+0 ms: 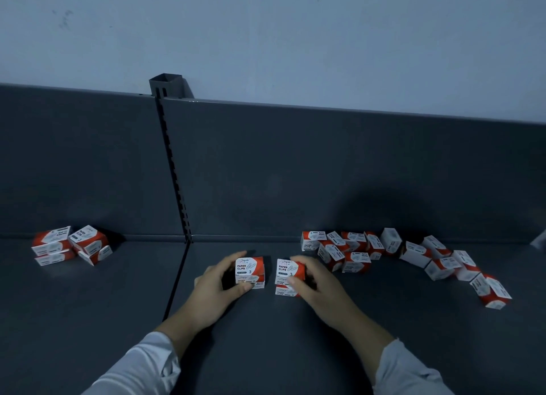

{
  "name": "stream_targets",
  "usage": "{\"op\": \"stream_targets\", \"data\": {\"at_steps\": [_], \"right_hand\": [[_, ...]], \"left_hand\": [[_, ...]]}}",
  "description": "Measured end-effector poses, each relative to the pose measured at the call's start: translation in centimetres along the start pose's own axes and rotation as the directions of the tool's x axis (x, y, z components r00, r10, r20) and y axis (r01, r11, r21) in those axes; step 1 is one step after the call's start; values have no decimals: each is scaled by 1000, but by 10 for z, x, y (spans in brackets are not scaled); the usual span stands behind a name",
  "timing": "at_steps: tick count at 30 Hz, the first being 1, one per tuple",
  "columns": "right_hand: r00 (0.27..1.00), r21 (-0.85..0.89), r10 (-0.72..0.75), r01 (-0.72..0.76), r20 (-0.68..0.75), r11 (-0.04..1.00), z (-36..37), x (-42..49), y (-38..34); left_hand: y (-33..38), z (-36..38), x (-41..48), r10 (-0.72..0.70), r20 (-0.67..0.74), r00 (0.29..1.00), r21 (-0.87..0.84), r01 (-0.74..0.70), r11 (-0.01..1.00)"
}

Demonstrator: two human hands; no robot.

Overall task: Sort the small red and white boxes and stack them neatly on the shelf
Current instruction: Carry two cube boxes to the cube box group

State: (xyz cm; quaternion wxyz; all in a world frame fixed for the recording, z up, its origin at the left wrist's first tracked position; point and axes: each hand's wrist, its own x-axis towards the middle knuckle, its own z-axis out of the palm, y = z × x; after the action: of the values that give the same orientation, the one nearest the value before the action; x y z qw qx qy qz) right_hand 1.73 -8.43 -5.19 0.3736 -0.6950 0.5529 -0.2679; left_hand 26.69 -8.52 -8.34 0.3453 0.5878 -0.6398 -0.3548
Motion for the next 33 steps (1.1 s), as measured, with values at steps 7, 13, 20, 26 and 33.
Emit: {"op": "stream_targets", "data": {"at_steps": [7, 13, 20, 26, 33], "right_hand": [[998, -139, -23, 14, -62, 990, 11, -12, -1], [987, -86, 37, -51, -157, 995, 26, -29, -14], [972, -76, 27, -46, -232, 996, 51, -50, -30], [971, -56, 12, -26, -238, 998, 69, -61, -39], [981, -33, -29, 24, -193, 999, 87, -76, -63]], "left_hand": [[-1, 0, -3, 52, -18, 998, 60, -51, 997], [-4, -3, -5, 108, 37, 993, 25, -109, 994], [-14, -12, -12, 149, 55, 987, -12, -148, 989], [-21, -36, -42, 158, 38, 987, -1, -158, 987], [-20, -72, -87, 148, -5, 989, 25, -148, 989]]}}
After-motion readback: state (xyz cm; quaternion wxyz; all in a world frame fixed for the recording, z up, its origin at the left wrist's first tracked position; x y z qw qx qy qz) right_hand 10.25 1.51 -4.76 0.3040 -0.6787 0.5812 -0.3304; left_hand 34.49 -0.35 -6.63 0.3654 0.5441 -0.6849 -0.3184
